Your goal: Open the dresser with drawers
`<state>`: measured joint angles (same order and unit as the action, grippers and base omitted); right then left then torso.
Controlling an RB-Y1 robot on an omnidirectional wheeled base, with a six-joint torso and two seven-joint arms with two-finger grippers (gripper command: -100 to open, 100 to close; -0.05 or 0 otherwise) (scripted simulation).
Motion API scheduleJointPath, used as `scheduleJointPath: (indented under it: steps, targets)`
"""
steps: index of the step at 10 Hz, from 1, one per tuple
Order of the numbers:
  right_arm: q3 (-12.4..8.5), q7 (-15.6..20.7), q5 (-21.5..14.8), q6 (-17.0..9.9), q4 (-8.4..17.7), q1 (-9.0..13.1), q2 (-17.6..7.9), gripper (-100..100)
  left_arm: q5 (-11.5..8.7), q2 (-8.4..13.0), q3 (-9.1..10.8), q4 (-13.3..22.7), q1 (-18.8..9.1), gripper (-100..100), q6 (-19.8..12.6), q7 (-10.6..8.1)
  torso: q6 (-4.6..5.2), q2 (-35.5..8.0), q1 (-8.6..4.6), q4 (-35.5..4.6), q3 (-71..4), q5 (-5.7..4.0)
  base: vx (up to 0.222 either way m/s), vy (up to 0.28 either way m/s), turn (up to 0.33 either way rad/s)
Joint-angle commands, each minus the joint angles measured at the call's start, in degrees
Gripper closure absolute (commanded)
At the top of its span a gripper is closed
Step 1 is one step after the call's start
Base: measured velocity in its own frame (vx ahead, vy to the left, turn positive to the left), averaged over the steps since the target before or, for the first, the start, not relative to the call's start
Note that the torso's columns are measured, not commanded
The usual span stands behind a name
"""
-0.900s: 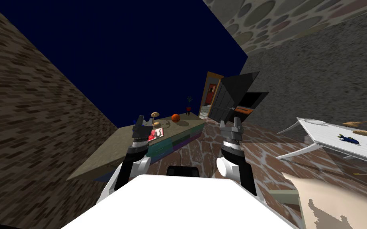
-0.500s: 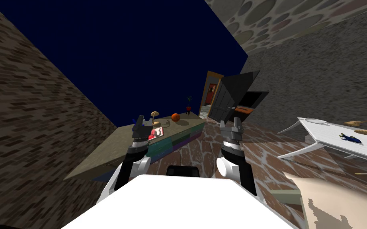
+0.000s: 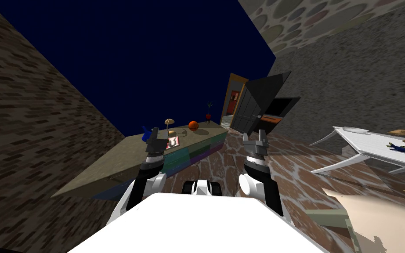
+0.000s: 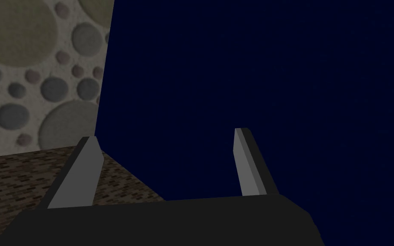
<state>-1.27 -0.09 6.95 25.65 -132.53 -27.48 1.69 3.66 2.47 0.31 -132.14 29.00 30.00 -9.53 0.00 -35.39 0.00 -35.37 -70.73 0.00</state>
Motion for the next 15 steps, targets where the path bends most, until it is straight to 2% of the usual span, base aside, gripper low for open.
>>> scheduleJointPath:
  steps: [1,3,10,15]
  targets:
    - [0.0,0.0,0.0,0.0,0.0,0.0,0.0,0,-0.29,2.22,0.25,2.46,-0.29,-100,0.84,-0.04,0.0,-4.23,0.0,-4.23,-8.46,0.0,0.055,-0.034,0.02]
    - [0.0,0.0,0.0,0.0,0.02,-0.02,0.01,0,-0.59,3.42,0.49,4.94,-0.59,-100,1.7,-0.08,0.0,-6.49,-0.11,-6.62,-13.66,-0.03,0.084,-0.055,0.021]
    - [0.0,0.0,0.0,0.0,0.03,-0.02,0.01,0,-2.17,6.39,1.83,17.16,-2.12,-100,6.32,-0.32,0.0,-6.78,0.0,-6.88,-13.91,0.0,0.1,-0.069,0.024]
    - [0.0,0.0,0.0,-0.01,0.03,-0.01,0.01,0,-2.74,6.97,2.31,22.75,-2.68,-100,7.99,-0.41,0.0,-6.9,-0.05,-6.92,-13.83,-0.01,0.061,-0.052,0.014]
